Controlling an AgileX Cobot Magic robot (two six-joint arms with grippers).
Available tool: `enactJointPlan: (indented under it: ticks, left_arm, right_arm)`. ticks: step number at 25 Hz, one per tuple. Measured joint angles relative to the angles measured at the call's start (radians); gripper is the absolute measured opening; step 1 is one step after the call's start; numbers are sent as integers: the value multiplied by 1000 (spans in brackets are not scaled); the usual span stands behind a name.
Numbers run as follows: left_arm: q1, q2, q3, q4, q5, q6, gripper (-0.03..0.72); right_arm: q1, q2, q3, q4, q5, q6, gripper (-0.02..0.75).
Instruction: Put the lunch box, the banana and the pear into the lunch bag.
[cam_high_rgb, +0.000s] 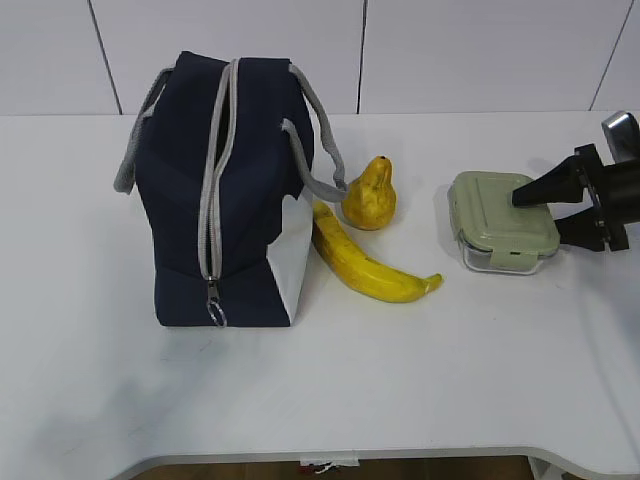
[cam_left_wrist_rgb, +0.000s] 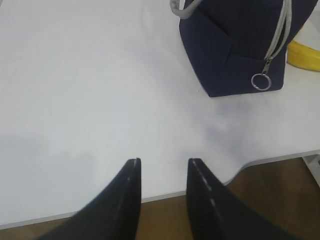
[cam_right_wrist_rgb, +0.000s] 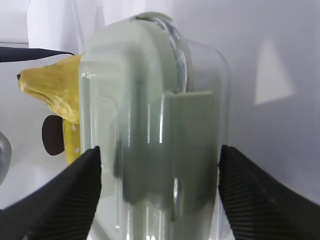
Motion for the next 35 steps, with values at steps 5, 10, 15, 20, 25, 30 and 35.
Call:
enactJointPlan:
  ticks: [5,10,15,20,25,30,35]
  left_arm:
    - [0,0,0,0,0,0,239]
    - [0,0,0,0,0,0,239]
    - [0,0,0,0,0,0,239]
    - [0,0,0,0,0,0,239]
    - [0,0,0,0,0,0,239]
    - [0,0,0,-4,0,0,239]
    - [0,0,0,-12,0,0,239]
  right_arm:
    - [0,0,0,0,-2,-2,480]
    - [0,0,0,0,-2,-2,414]
    - [0,0,0,0,-2,-2,396]
    - [0,0,0,0,-2,-2,394]
    - [0,1,0,0,-2,9,394]
    - [0,-7,0,-21,-2,56,393]
    - [2,-57,0,-89,-13,87,391]
